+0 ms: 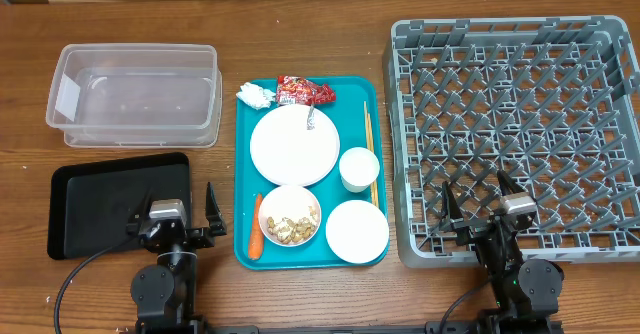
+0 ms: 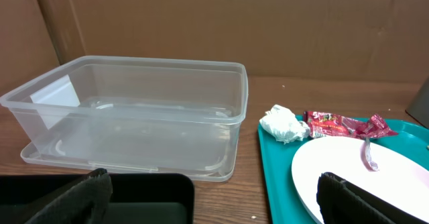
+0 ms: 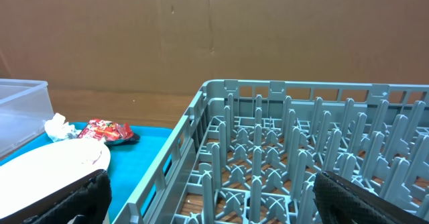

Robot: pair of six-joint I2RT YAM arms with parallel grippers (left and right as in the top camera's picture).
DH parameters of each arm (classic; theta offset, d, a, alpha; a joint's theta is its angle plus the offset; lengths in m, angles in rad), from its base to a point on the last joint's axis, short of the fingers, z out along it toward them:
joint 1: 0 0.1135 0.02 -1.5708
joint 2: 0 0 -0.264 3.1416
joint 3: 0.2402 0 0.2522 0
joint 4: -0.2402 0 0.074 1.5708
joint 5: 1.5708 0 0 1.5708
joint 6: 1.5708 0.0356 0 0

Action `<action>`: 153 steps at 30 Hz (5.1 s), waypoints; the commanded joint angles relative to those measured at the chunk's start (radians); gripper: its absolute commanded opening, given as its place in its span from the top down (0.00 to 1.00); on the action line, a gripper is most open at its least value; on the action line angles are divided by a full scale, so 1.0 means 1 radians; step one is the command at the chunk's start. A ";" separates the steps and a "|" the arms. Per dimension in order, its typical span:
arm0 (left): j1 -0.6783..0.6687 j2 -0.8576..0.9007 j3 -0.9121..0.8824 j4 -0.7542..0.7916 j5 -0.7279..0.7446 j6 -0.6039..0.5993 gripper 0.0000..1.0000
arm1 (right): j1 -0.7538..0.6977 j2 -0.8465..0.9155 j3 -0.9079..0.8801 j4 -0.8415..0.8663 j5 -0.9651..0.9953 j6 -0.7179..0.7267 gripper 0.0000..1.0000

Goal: Sort waste into correct bins and load items into the dishwasher

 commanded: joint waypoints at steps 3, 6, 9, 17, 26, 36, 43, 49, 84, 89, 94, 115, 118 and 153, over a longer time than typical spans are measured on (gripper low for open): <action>-0.001 -0.010 -0.004 0.003 0.011 -0.014 0.00 | 0.000 -0.013 -0.011 0.007 -0.006 0.003 0.00; -0.001 -0.010 -0.004 0.003 0.011 -0.014 0.00 | 0.000 -0.013 -0.011 0.007 -0.006 0.003 0.00; -0.001 -0.010 -0.004 0.003 0.011 -0.014 0.00 | 0.000 -0.013 -0.011 0.007 -0.006 0.003 0.00; -0.001 -0.010 -0.004 0.003 0.011 -0.014 0.00 | 0.000 -0.013 -0.011 0.007 -0.006 0.003 0.00; -0.001 -0.010 -0.004 0.003 0.011 -0.014 0.00 | 0.000 -0.013 -0.011 0.007 -0.006 0.003 0.00; -0.001 -0.010 -0.004 0.003 0.011 -0.014 0.00 | 0.000 -0.013 -0.011 0.006 -0.006 0.003 0.00; -0.001 -0.010 -0.004 0.003 0.011 -0.014 0.00 | 0.000 -0.013 -0.011 0.006 -0.006 0.003 0.00; -0.001 -0.010 -0.004 0.003 0.011 -0.014 0.00 | 0.000 -0.013 -0.011 0.007 -0.006 0.003 0.00; 0.000 -0.010 -0.004 0.047 0.015 0.004 0.00 | 0.000 -0.013 -0.011 0.007 -0.006 0.003 0.00; 0.000 -0.008 -0.004 0.000 0.022 0.002 0.00 | 0.000 -0.013 -0.011 0.007 -0.006 0.003 0.00; 0.000 -0.008 -0.004 0.001 0.039 -0.086 0.00 | 0.000 -0.013 -0.011 0.007 -0.006 0.003 0.00; 0.000 -0.004 0.105 0.035 0.394 -0.429 0.00 | 0.000 -0.013 0.070 0.094 -0.294 0.219 0.00; 0.000 0.027 0.238 -0.074 0.404 -0.355 0.00 | 0.000 -0.009 0.157 0.082 -0.294 0.270 0.00; -0.085 1.431 1.747 -1.287 0.430 -0.207 0.00 | 0.000 1.252 1.400 -1.154 -0.143 0.274 0.00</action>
